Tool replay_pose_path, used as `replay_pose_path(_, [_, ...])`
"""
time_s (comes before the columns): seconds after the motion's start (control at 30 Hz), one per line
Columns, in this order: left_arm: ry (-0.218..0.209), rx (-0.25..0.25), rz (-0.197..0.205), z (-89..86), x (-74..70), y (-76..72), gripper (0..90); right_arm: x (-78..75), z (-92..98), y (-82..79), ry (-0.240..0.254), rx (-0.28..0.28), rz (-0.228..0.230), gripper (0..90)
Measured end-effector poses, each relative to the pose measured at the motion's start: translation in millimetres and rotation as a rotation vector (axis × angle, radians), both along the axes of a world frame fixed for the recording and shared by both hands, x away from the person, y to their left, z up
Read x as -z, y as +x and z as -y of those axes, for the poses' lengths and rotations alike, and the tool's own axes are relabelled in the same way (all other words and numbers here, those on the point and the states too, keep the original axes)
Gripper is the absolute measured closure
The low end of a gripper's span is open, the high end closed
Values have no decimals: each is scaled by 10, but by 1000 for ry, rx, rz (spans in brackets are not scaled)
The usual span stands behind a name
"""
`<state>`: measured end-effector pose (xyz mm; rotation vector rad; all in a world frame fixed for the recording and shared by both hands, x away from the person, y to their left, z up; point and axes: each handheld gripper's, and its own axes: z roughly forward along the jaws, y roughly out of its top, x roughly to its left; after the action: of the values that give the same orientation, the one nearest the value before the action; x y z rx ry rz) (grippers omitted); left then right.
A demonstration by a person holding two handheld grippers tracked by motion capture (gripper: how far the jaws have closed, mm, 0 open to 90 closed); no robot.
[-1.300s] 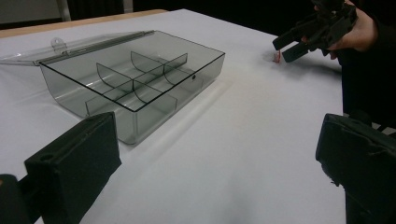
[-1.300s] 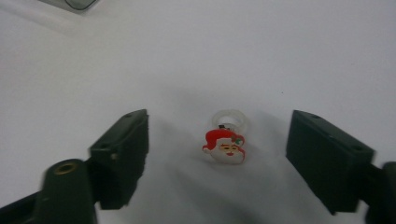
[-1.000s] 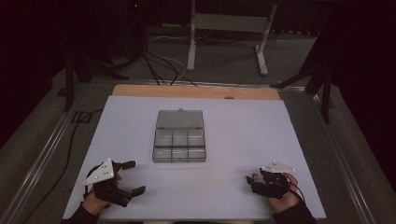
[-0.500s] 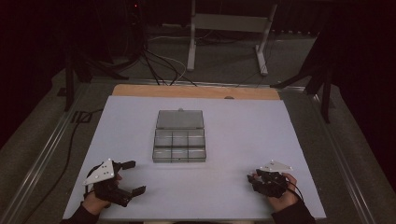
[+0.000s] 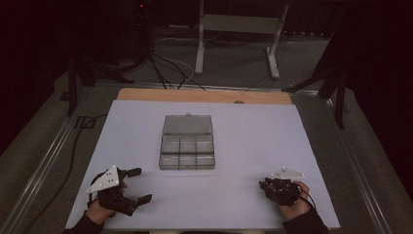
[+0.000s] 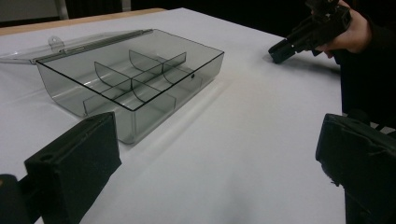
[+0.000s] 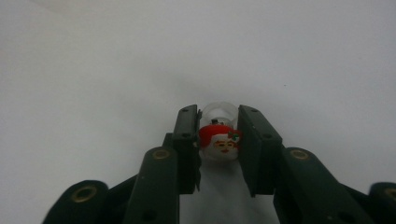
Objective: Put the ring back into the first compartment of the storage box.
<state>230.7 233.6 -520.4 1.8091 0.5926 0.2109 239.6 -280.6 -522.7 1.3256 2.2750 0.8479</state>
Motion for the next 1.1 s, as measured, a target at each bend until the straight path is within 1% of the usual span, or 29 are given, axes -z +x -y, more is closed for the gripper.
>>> replay_pose_path(0.07, [1, 0, 0, 0, 1, 0, 4, -9, -12, -8, -12, 4, 7, 712])
replay_pose_path(0.2, [0, 0, -3, 1, 2, 2, 4, -43, -13, -20, -8, 11, 20, 717])
replay_pose_path(0.4, [2, -2, -4, 2, 4, 3, 4, -56, -15, -24, 1, 12, 15, 718])
replay_pose_path(0.57, [0, -6, -8, -1, 6, 5, 4, -70, -44, -41, -9, 0, 20, 719])
replay_pose_path(0.73, [-1, -7, -10, -2, 8, 7, 4, -66, -79, -47, -13, -11, 12, 719])
replay_pose_path(1.1, [-3, -5, -11, -1, 4, -1, 4, -127, -163, -30, 6, -45, 12, 720])
